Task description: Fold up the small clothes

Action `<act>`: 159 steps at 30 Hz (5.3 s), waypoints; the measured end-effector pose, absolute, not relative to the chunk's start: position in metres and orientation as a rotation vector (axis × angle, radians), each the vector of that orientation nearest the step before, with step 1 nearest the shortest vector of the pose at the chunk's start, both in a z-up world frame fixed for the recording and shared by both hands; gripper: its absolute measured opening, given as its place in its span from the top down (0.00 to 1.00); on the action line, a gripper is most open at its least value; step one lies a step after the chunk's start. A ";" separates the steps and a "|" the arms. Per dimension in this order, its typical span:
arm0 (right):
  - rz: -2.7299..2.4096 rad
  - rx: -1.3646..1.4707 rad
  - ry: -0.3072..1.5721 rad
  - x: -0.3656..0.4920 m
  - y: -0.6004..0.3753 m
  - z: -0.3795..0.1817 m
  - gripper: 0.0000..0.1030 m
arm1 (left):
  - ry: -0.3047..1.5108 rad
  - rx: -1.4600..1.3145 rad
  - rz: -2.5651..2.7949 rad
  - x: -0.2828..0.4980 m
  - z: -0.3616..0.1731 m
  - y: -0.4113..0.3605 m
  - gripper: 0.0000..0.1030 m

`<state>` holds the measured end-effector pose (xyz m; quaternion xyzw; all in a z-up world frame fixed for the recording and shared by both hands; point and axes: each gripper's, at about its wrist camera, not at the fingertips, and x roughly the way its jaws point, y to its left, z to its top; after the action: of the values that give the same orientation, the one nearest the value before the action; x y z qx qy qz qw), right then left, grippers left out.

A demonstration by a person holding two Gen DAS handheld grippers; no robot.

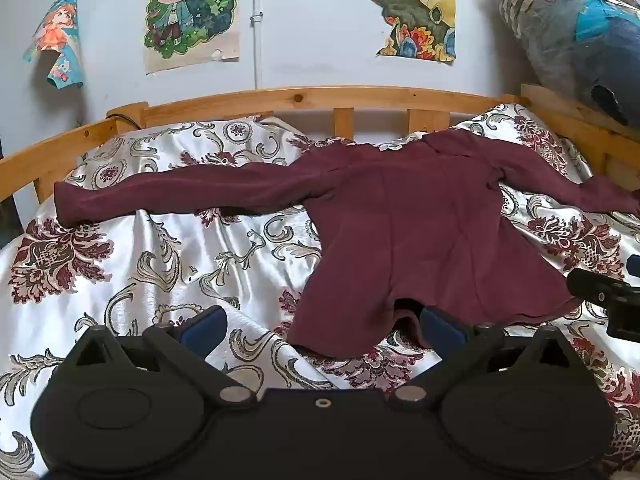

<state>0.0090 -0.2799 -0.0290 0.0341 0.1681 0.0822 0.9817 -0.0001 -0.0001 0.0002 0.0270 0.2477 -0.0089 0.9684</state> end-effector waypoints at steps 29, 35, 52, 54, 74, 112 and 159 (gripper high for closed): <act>0.168 0.068 0.335 0.009 -0.279 -0.028 0.00 | 0.503 0.052 -0.019 -0.002 -0.001 0.001 0.01; 0.167 0.067 0.335 0.009 -0.279 -0.029 0.00 | 0.502 0.053 -0.020 -0.002 -0.002 0.002 0.01; 0.170 0.068 0.333 0.009 -0.279 -0.029 0.00 | 0.502 0.052 -0.020 -0.002 -0.002 0.002 0.01; 0.170 0.067 0.333 0.009 -0.279 -0.029 0.00 | 0.501 0.052 -0.020 -0.002 -0.002 0.002 0.01; 0.166 0.072 0.334 0.009 -0.279 -0.029 0.00 | 0.501 0.052 -0.020 -0.002 -0.002 0.002 0.01; -0.211 0.331 0.322 0.123 -0.432 0.010 0.00 | 0.706 0.144 0.021 0.128 0.014 0.018 0.01; -0.543 0.391 0.196 0.242 -0.529 -0.026 0.95 | 0.720 0.061 0.013 0.188 0.012 0.027 0.01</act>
<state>0.2417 -0.5288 -0.0256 0.1914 0.0960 -0.2660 0.9399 0.1876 0.0275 0.0121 0.0301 0.3523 0.0063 0.9354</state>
